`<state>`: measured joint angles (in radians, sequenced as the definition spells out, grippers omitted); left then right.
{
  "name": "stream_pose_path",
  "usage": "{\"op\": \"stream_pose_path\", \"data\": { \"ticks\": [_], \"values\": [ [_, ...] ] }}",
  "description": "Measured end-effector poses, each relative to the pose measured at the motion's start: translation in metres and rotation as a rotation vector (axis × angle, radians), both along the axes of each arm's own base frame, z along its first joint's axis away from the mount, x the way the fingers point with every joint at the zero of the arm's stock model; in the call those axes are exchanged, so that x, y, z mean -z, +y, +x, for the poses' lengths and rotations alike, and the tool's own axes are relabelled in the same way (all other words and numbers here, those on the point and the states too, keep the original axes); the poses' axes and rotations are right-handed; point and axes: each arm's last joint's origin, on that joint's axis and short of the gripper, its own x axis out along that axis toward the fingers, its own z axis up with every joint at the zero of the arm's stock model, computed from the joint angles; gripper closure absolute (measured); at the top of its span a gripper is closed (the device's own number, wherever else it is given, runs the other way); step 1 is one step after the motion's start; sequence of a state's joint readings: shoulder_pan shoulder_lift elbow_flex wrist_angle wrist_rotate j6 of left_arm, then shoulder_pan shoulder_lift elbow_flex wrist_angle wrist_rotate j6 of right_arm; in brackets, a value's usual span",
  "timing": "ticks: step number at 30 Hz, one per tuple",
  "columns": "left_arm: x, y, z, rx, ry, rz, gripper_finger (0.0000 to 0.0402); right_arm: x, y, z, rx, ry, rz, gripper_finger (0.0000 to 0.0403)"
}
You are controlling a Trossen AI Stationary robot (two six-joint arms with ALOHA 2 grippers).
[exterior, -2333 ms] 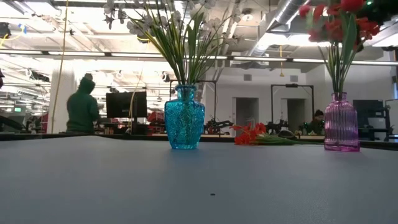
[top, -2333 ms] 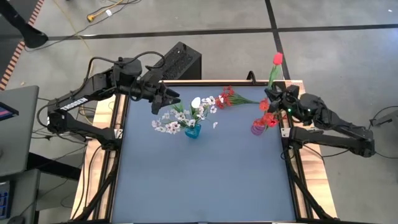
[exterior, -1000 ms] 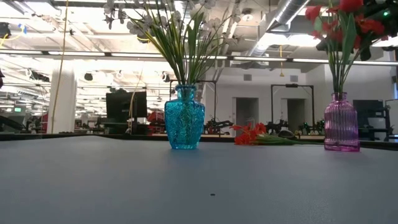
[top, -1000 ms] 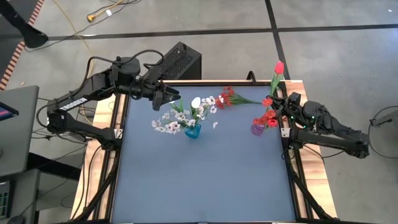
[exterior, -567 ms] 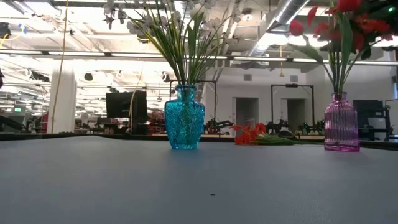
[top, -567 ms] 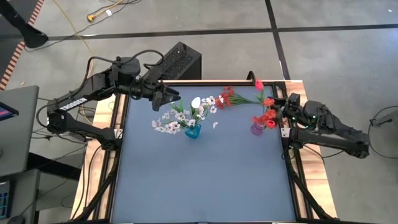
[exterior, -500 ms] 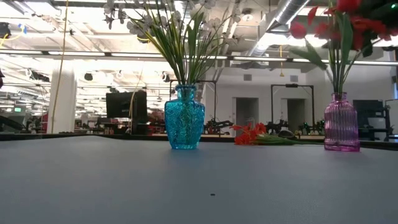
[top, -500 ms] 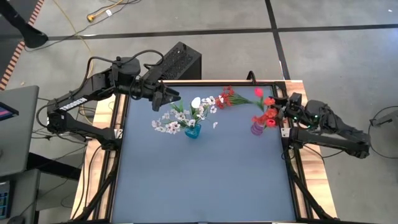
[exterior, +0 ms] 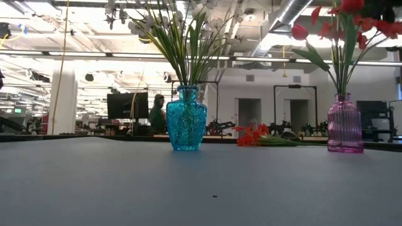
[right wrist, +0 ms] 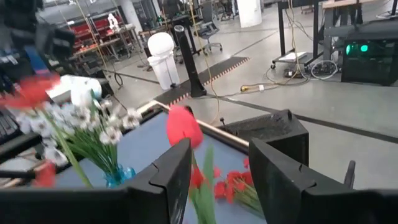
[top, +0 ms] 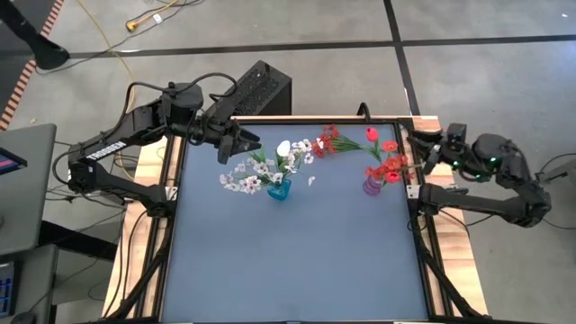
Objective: Sort flowers into vase by color
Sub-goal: Put the red flowers into the violet vase
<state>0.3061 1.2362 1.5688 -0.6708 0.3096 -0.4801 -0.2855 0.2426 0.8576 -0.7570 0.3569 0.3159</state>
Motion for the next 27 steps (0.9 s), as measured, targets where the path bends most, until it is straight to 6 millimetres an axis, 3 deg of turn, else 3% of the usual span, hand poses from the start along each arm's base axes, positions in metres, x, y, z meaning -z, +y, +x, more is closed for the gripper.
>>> {"op": "stream_pose_path", "data": {
  "ticks": [8,16,21,27],
  "values": [
    [0.000,0.000,0.000,0.019,-0.002,0.063,0.0247,-0.047,-0.004,0.012,0.029,0.010,-0.011,0.0223],
    [0.000,0.000,0.000,0.034,0.001,0.128,0.0247,-0.077,-0.027,0.051,0.221,0.149,0.063,0.0223],
    [0.000,0.001,0.000,0.026,0.005,0.160,0.0247,-0.078,-0.057,0.079,0.311,0.199,0.202,0.0223],
    [0.003,0.001,-0.001,0.029,0.030,0.158,0.0247,-0.061,-0.117,0.104,0.375,0.230,0.350,0.0223]
  ]
}}
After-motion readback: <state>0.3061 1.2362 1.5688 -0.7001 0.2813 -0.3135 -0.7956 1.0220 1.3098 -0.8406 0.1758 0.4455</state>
